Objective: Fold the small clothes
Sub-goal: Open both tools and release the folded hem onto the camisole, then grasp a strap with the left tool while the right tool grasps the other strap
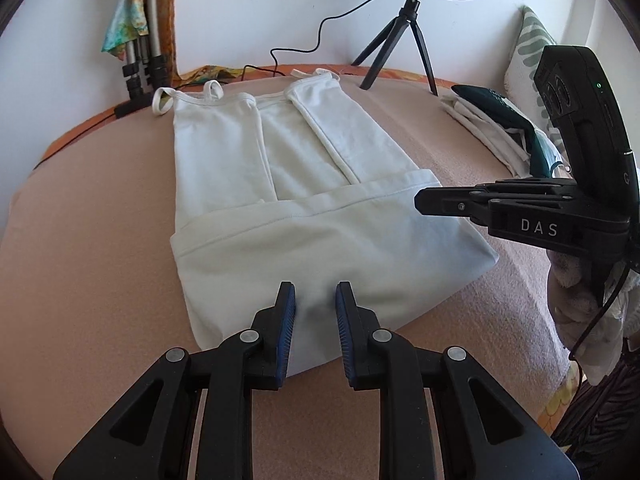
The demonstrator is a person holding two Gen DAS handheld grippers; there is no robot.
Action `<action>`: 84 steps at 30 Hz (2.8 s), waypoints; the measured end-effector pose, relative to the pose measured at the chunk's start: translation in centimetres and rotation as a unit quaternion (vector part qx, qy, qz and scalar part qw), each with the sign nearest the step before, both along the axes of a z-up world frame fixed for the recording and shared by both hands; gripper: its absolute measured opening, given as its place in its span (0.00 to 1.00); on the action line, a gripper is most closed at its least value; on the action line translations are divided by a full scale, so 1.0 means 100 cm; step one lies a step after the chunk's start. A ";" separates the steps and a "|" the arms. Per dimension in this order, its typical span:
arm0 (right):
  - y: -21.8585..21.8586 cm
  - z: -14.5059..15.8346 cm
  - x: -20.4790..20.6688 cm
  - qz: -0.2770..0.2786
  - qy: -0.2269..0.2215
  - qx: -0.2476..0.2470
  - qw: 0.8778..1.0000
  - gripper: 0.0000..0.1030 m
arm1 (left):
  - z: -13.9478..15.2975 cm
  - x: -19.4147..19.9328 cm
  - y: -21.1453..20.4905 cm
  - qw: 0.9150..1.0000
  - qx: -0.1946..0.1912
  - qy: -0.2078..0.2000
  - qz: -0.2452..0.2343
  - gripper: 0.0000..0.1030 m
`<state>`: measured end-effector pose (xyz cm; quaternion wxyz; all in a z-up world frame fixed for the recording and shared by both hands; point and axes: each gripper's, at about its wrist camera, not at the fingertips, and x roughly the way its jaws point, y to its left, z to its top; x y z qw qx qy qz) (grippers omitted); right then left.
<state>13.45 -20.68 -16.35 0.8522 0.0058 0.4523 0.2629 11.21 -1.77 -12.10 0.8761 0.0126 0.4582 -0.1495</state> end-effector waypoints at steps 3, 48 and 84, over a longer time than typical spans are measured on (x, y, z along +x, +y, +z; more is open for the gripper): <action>-0.010 -0.006 0.005 -0.023 0.003 -0.019 1.000 0.04 | -0.003 -0.004 0.013 1.000 -0.002 0.013 0.011 0.22; -0.008 -0.001 0.237 0.013 0.002 -0.010 1.000 0.42 | -0.019 0.233 0.097 0.997 -0.034 -0.003 0.075 0.49; 0.004 0.090 0.141 0.026 -0.088 -0.030 0.995 0.06 | 0.074 0.139 0.088 0.988 -0.111 -0.085 0.068 0.02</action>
